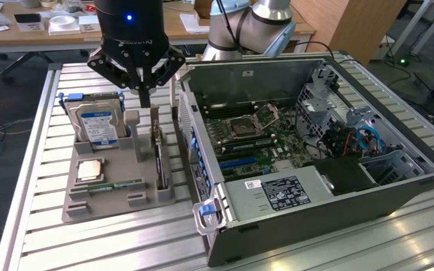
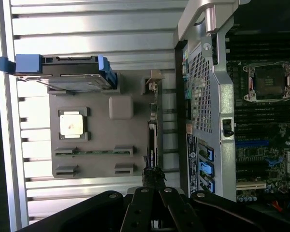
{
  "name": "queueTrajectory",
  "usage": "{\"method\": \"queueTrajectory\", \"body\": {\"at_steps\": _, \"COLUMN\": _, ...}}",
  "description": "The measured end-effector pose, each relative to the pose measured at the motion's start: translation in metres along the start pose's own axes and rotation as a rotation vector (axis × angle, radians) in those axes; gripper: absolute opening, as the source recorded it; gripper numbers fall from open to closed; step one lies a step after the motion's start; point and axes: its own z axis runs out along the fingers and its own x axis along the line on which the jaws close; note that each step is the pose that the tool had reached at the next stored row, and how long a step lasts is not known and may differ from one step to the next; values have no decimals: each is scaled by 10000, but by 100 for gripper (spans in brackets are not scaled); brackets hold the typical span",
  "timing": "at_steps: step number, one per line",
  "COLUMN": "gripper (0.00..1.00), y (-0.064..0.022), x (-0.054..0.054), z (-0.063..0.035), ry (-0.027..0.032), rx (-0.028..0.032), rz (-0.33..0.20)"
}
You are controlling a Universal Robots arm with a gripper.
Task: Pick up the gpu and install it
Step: 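Pick up the gpu and move the gpu toward the slot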
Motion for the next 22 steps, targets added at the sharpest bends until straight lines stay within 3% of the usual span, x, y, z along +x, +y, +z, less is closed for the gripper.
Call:
{"method": "queueTrajectory", "body": {"at_steps": 6, "gripper": 11, "y": 0, "x": 0, "z": 0, "ry": 0, "rx": 0, "rz": 0}}
{"method": "queueTrajectory", "body": {"at_steps": 9, "gripper": 29, "y": 0, "x": 0, "z": 0, "ry": 0, "rx": 0, "rz": 0}}
{"method": "queueTrajectory", "body": {"at_steps": 12, "gripper": 35, "y": 0, "x": 0, "z": 0, "ry": 0, "rx": 0, "rz": 0}}
{"method": "queueTrajectory", "body": {"at_steps": 13, "gripper": 42, "y": 0, "x": 0, "z": 0, "ry": 0, "rx": 0, "rz": -1}}
{"method": "queueTrajectory", "body": {"at_steps": 17, "gripper": 42, "y": 0, "x": 0, "z": 2, "ry": 0, "rx": 0, "rz": 0}}
{"method": "queueTrajectory", "body": {"at_steps": 22, "gripper": 42, "y": -3, "x": 2, "z": 80, "ry": -1, "rx": -1, "rz": 0}}
